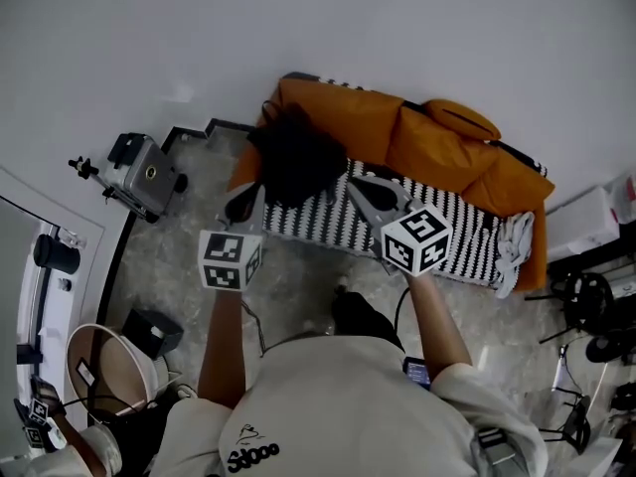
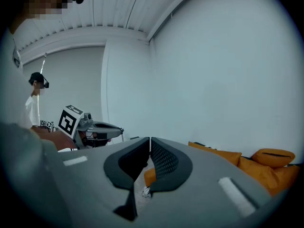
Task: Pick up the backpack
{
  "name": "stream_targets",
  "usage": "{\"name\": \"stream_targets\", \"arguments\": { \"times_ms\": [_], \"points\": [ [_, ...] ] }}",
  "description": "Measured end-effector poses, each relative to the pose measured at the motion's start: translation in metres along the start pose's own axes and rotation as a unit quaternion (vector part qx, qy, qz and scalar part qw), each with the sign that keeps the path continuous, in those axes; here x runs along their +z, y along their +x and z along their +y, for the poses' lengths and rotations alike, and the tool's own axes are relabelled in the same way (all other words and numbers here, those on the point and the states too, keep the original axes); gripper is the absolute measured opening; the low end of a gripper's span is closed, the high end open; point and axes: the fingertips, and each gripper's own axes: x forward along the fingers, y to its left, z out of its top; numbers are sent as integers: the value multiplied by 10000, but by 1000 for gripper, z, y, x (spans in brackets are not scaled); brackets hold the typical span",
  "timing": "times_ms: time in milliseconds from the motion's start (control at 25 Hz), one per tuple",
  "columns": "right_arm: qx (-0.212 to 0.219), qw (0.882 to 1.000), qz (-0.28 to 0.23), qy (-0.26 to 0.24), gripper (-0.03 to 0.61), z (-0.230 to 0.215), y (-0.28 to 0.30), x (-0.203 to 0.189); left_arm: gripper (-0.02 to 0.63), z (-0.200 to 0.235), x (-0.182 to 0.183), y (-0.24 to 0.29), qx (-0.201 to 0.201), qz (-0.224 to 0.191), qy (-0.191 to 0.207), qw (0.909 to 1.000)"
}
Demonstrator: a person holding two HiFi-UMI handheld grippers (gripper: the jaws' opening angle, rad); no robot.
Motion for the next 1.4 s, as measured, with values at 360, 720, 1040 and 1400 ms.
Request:
{"name": "stream_targets", "arguments": {
  "times_ms": [360, 720, 1040, 1400],
  "points": [
    [161, 9998, -79, -2, 3, -38, 47, 7, 11, 29, -3, 45, 48, 102, -38, 9999],
    [267, 9995, -178, -56, 47, -108, 104, 27, 11, 68, 13, 120, 269, 125, -110, 9995],
    [207, 9997, 24, 87, 98, -168, 149, 26, 11, 97, 14, 182, 372, 286, -114, 9988],
    [484, 9978, 463, 16, 130, -203, 206, 13, 30, 134, 4, 237, 539, 565, -208, 9967]
  ]
}}
